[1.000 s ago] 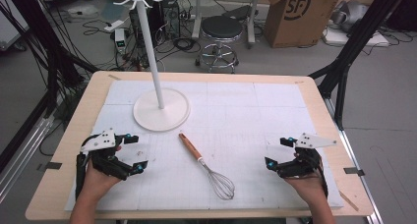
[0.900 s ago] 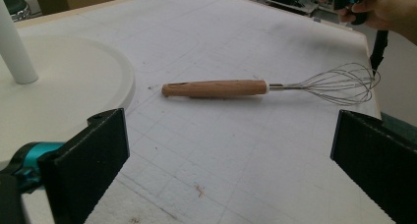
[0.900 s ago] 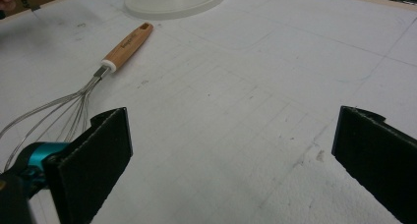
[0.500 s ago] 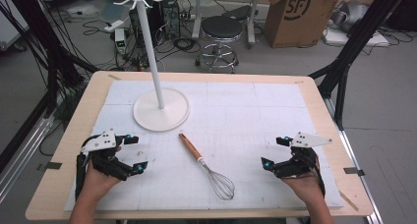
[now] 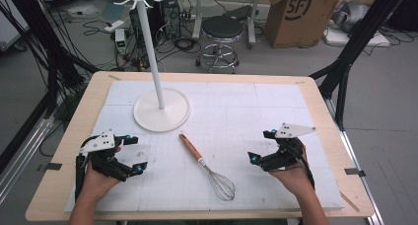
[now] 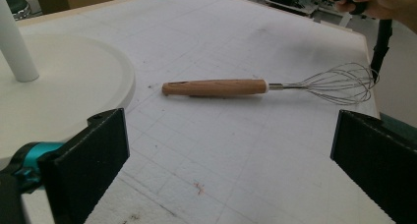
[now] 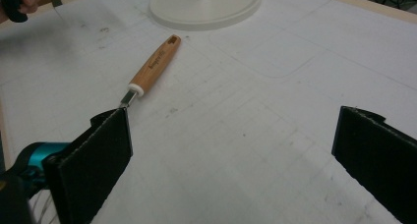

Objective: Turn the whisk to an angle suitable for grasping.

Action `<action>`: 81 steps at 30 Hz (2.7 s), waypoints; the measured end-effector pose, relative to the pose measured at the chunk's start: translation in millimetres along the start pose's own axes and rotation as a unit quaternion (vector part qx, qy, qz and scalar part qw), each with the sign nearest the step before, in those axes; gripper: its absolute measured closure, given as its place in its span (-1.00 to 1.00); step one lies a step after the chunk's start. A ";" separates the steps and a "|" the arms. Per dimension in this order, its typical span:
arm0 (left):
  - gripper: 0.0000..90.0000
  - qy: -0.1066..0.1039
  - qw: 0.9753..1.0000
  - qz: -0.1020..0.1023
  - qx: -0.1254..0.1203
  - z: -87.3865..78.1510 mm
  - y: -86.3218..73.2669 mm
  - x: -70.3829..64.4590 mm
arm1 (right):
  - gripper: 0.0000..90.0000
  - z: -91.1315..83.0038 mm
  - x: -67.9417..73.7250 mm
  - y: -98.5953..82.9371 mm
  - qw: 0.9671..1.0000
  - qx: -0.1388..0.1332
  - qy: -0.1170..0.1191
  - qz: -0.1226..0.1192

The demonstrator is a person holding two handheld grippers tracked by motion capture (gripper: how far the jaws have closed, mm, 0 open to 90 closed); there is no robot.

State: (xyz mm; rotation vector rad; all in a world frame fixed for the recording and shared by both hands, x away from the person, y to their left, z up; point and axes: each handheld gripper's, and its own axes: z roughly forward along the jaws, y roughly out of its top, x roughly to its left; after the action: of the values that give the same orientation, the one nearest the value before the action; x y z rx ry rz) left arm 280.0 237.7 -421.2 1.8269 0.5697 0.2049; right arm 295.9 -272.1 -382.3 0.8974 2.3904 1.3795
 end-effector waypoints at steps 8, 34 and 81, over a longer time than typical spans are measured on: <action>-0.96 -0.001 1.000 -0.002 -0.002 0.4 -0.2 0.4 | -0.99 20.6 6.2 28.2 1.000 0.026 0.013 -0.011; -0.96 0.000 1.000 0.001 0.000 0.7 -0.1 0.5 | -0.88 60.4 24.0 58.3 0.996 0.077 0.034 -0.032; -0.96 0.000 1.000 0.001 0.003 0.7 -0.5 1.9 | -0.12 174.5 59.2 55.1 0.955 0.269 0.122 -0.028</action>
State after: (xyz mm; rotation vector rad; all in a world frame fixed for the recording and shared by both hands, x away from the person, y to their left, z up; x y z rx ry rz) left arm 281.7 238.1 -422.2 1.8336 0.5688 0.2058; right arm 355.7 -93.7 -422.0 0.7979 3.0317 0.8635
